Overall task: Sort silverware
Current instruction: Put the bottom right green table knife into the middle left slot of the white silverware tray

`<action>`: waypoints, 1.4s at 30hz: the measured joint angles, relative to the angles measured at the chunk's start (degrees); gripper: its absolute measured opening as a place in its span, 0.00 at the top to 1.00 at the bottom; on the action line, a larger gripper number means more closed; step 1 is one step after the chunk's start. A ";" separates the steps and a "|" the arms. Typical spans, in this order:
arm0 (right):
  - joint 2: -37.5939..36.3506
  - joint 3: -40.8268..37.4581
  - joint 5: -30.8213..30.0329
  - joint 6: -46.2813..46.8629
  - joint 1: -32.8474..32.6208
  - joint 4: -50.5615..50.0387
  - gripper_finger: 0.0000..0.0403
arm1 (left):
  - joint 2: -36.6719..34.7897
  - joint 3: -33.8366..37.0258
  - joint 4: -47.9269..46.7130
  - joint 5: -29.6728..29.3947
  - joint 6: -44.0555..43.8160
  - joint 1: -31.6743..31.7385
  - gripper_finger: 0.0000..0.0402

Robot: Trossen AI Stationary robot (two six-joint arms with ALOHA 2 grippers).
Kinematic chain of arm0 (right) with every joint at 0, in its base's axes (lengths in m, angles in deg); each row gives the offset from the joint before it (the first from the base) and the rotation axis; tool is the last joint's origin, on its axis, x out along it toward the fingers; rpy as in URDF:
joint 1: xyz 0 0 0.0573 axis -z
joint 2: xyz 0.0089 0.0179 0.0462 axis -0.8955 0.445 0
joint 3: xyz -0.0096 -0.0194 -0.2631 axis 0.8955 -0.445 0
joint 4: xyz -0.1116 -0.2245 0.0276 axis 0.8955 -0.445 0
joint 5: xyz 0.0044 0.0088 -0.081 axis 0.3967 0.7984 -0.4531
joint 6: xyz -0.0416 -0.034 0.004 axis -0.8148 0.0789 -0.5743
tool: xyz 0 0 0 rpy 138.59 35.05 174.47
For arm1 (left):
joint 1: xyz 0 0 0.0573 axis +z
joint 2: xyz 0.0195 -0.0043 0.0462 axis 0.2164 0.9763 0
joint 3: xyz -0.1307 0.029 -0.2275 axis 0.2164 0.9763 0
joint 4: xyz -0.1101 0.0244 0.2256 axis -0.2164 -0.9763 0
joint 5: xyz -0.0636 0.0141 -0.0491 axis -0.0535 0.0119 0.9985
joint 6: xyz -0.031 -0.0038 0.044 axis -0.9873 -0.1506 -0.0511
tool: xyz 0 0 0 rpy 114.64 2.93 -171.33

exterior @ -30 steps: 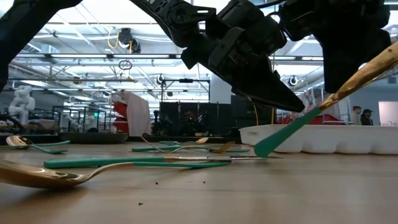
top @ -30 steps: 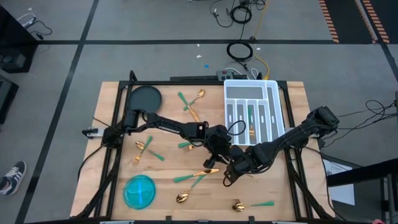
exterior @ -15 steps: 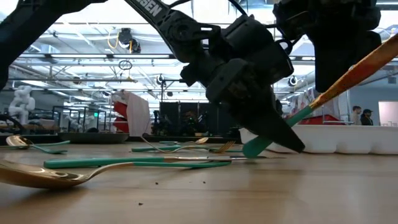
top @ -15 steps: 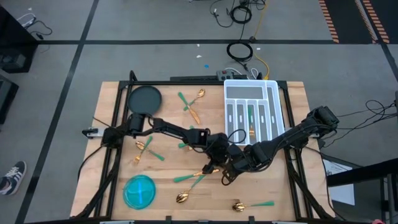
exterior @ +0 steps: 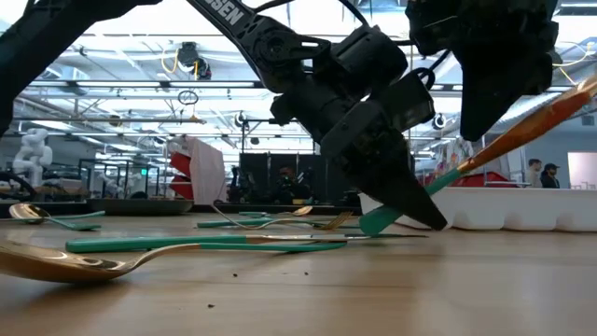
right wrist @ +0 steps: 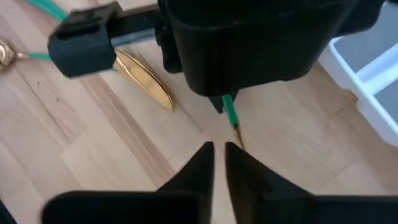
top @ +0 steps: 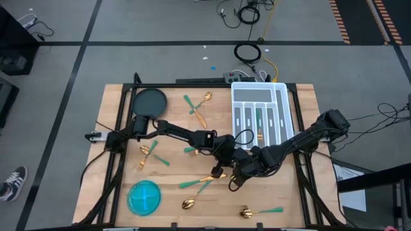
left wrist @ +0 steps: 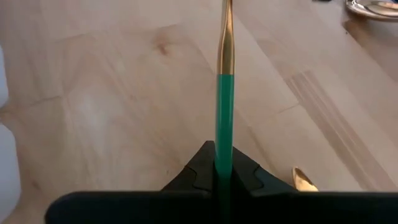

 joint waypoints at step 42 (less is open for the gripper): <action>0.10 0.02 7.29 -18.22 2.79 -11.83 0.68 | -3.02 -0.03 -6.23 -3.23 0.18 -0.06 0.97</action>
